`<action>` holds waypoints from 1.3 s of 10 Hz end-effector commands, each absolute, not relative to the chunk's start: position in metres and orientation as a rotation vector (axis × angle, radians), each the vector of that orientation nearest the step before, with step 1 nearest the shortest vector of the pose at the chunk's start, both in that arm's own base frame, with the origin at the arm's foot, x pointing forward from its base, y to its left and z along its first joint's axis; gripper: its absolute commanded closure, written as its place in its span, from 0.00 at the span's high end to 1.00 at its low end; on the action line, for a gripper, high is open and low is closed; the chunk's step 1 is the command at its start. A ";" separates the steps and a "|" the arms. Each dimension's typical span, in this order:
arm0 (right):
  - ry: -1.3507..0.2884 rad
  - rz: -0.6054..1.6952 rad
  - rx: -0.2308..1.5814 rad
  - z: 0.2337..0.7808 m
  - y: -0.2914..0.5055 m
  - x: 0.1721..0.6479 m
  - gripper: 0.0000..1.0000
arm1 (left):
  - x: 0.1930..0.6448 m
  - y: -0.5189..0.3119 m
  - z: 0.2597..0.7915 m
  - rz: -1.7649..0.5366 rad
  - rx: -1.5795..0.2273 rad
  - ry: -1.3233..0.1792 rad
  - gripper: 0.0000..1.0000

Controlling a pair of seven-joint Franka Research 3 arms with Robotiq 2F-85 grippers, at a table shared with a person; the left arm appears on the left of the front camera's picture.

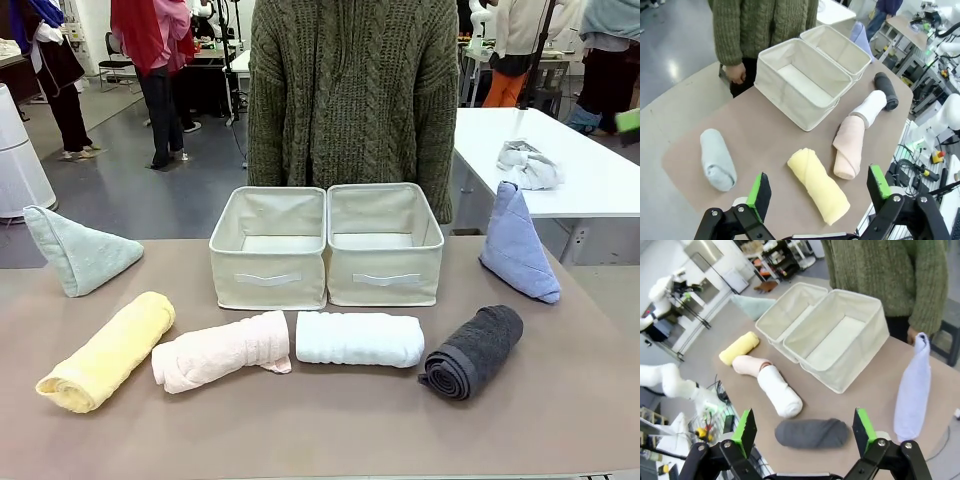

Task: Sort the towels based on their folding style.
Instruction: Pick up one triangle-folded towel and place it in the left Fabric basket.

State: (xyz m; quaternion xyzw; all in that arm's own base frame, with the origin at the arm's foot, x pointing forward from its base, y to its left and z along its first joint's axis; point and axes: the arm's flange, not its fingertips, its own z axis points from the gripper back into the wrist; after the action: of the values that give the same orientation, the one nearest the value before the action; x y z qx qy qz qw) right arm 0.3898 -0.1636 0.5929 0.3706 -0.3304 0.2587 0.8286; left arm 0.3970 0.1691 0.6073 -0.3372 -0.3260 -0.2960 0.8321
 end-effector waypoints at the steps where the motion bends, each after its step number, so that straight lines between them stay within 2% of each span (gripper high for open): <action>1: -0.739 0.591 0.849 0.598 -0.194 0.397 1.00 | 0.405 0.199 0.619 -0.631 -0.724 -0.726 1.00; 4: -0.781 0.577 0.877 0.604 -0.209 0.397 1.00 | 0.405 0.229 0.616 -0.562 -0.745 -0.756 1.00; 13: -0.768 0.560 0.863 0.603 -0.209 0.393 1.00 | 0.400 0.230 0.614 -0.541 -0.731 -0.741 1.00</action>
State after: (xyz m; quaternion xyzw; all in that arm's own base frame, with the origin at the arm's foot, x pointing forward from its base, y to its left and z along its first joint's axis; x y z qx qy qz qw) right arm 0.3934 -0.2089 0.6037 0.3985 -0.3556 0.2557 0.8058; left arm 0.4020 0.2299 0.6121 -0.3428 -0.3461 -0.2506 0.8366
